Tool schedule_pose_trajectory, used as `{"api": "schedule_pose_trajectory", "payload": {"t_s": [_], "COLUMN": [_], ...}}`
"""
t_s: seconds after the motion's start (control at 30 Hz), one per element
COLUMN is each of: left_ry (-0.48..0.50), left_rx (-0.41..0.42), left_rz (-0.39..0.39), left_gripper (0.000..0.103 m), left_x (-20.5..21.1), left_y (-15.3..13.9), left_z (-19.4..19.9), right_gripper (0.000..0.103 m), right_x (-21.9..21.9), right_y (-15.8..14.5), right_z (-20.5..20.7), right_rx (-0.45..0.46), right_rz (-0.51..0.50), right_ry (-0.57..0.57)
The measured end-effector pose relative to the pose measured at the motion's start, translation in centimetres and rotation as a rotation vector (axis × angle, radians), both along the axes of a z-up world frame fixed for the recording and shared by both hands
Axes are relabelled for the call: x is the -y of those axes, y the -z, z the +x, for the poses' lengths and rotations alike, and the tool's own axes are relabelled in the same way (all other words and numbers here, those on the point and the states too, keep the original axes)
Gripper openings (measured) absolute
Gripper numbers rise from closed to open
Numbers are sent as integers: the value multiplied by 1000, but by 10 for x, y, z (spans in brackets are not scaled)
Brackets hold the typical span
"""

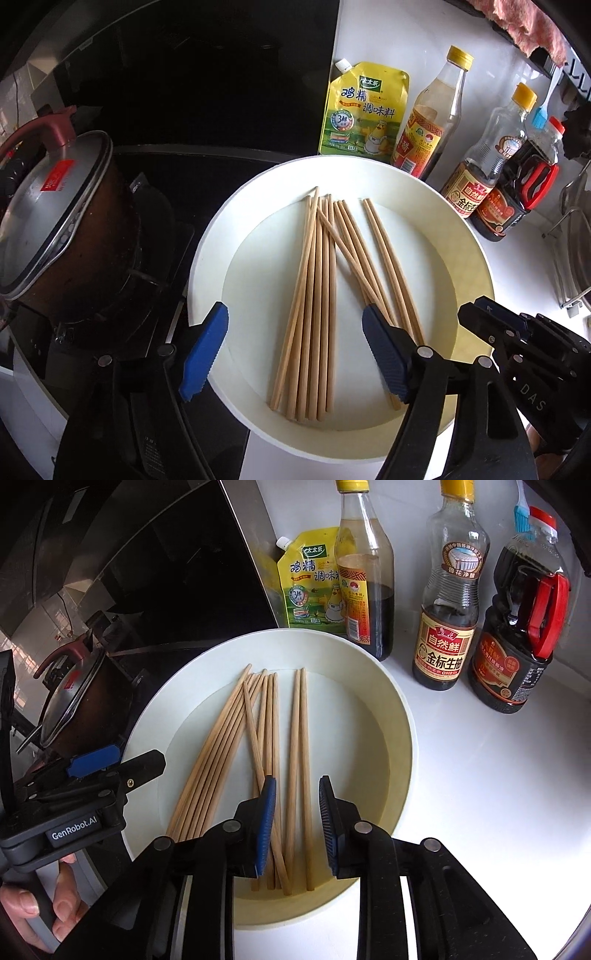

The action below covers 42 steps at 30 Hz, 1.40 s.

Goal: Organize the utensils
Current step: 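Open the right tool to drop its chopstick while the left tool releases its own, then lift both open tools away from the basin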

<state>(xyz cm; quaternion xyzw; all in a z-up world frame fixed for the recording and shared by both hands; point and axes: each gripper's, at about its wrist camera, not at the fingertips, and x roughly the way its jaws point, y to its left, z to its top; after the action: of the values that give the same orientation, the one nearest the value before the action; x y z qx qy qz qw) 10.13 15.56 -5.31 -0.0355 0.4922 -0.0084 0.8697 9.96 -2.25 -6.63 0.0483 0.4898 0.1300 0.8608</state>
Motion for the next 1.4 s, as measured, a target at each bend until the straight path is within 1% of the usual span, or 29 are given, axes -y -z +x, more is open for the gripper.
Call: {"api": "schedule_pose_trajectory", "payload": {"t_s": [0.03,0.07,0.1,0.13,0.17,0.2,0.27,0.37,0.63,0.73,0.83,1.07,1.4], "left_ry": [-8,-17,-27,-35,-42,-49,-58,-62,-69,-75,-82,-92,-107], "left_rx": [3,7,13,19,23,27,36,43,58,65,78,88,91], "left_rz": [4,8,11,13,15,18,20,19,49,60,75,95,97], "left_gripper": [76,77,78,79,82,85,90,90,90,91,95,96,96], "left_x": [0,1,1,2,3,4,8,13,31,36,40,49,55], "left_y": [-2,-5,-7,-10,-13,-15,-20,-25,-34,-38,-42,-49,-55], "left_z": [-3,-7,-10,-14,-17,-21,-27,-34,-50,-56,-60,-69,-78], "right_gripper": [27,34,38,46,50,50,54,59,61,63,63,64,66], "right_x": [1,2,3,4,6,6,9,15,31,36,40,49,55], "right_y": [-2,-4,-7,-9,-12,-14,-19,-26,-34,-38,-41,-44,-49], "right_z": [-3,-7,-10,-13,-16,-20,-27,-36,-47,-51,-55,-62,-69], "right_rx": [3,5,5,6,9,14,27,40,48,54,59,67,82], "right_rz": [0,-1,-4,-4,-3,-5,-19,-20,-17,-14,-14,-7,-1], "right_ry": [-6,-9,-11,-15,-22,-31,-39,-43,-17,-13,-10,-9,-19]}}
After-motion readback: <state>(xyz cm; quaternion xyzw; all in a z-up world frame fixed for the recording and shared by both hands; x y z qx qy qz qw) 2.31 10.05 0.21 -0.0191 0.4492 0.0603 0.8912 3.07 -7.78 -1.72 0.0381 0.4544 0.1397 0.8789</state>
